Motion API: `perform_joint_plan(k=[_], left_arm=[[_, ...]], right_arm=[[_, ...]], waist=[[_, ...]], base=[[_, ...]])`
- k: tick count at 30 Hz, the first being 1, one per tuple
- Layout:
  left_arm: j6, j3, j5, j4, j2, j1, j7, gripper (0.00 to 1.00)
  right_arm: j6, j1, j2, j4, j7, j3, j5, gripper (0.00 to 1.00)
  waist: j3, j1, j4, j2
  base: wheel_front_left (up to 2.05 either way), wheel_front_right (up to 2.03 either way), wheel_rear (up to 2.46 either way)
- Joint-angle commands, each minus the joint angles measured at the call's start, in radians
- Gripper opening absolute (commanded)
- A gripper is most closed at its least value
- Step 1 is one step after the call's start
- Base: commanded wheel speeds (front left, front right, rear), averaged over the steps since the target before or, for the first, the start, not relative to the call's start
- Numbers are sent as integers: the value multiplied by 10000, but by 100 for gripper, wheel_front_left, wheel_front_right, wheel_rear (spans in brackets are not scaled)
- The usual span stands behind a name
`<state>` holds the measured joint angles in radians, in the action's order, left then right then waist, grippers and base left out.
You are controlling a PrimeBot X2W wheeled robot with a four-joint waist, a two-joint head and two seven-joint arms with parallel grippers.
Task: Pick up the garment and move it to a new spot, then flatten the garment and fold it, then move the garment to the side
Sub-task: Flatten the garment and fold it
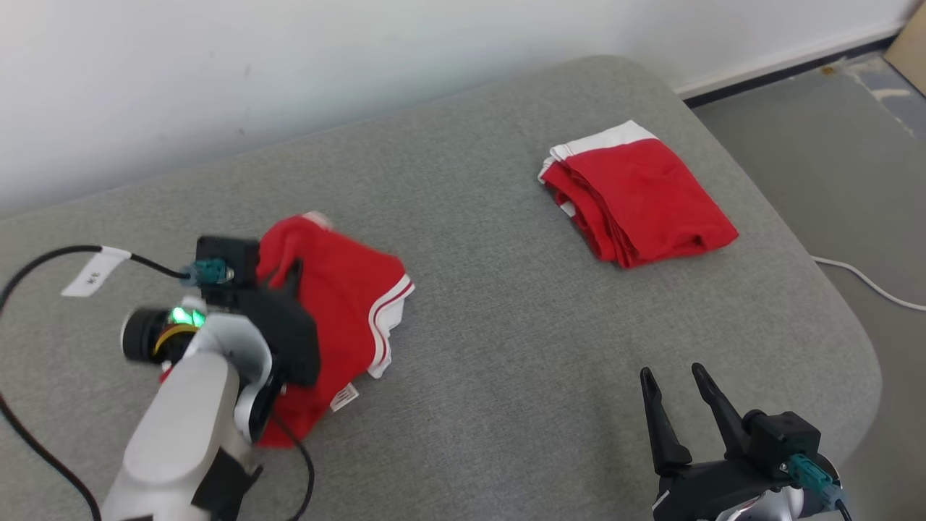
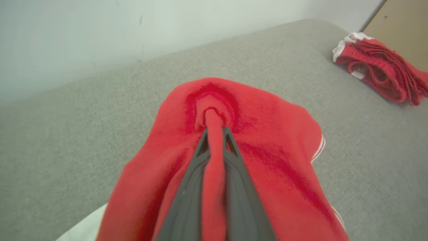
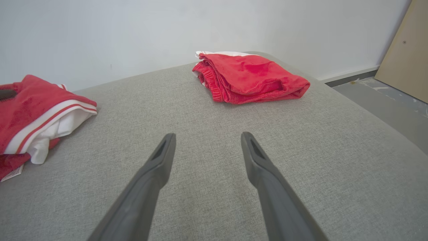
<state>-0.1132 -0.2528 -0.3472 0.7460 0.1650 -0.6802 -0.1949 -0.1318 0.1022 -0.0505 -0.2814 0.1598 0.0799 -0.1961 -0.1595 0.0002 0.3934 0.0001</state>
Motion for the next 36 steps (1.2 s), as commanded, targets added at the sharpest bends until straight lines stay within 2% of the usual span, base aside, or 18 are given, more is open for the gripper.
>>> perform_joint_plan(k=[1, 9, 12, 17, 23, 24, 25, 27, 33, 36], left_arm=[[-41, -115, 192, -399, -30, -365, 768, 0], [-134, -533, 355, -2286, -147, -1267, 3269, 0], [-147, -645, 359, -2814, -162, -1358, 3598, 0], [-160, -1226, 56, -3691, -77, -1000, 2900, 0], [-162, -2032, 45, -4172, 415, -410, 1653, 0], [-164, -2216, 48, -4100, 478, -314, 1596, 5], [-166, -2382, -22, -3990, 504, -209, 1554, 25], [-168, -2656, -212, -3700, 440, -32, 1657, 98], [-169, -3183, -751, -2898, -68, -27, 2543, 100], [-49, -3013, -946, -2614, -21, -64, 2851, 100]], right_arm=[[25, 37, 1, -8, 13, -15, 45, 100], [25, -73, 3, 20, -90, -50, 80, 100], [25, -126, 1, 22, -119, -69, 95, 100], [25, -243, 1, 56, -150, -103, 78, 100], [25, -246, 1, 115, -169, -47, 29, 100], [25, -217, 1, 106, -163, -25, 13, 100], [25, -185, 1, 90, -156, 0, -2, 100], [25, -110, 3, 60, -138, 36, -38, 100], [25, -68, 3, 34, -117, -32, -17, 100], [25, -130, 6, 37, -143, -112, 55, 100]], waist=[[172, -2, -254, -1], [507, -2, -616, -1], [615, -2, -688, -1], [796, -2, -909, -1], [802, -2, -1145, -1], [789, -2, -1161, -1], [776, -2, -1171, -1], [747, -2, -1181, -1], [681, -2, -1264, -1], [684, -2, -1414, -1]], base=[[0, 0, 0], [0, 0, 0], [0, 0, 0], [0, 0, 0], [0, 0, 0], [0, 0, 0], [0, 0, 0], [0, 0, 0], [0, 0, 0], [0, 0, 0]])
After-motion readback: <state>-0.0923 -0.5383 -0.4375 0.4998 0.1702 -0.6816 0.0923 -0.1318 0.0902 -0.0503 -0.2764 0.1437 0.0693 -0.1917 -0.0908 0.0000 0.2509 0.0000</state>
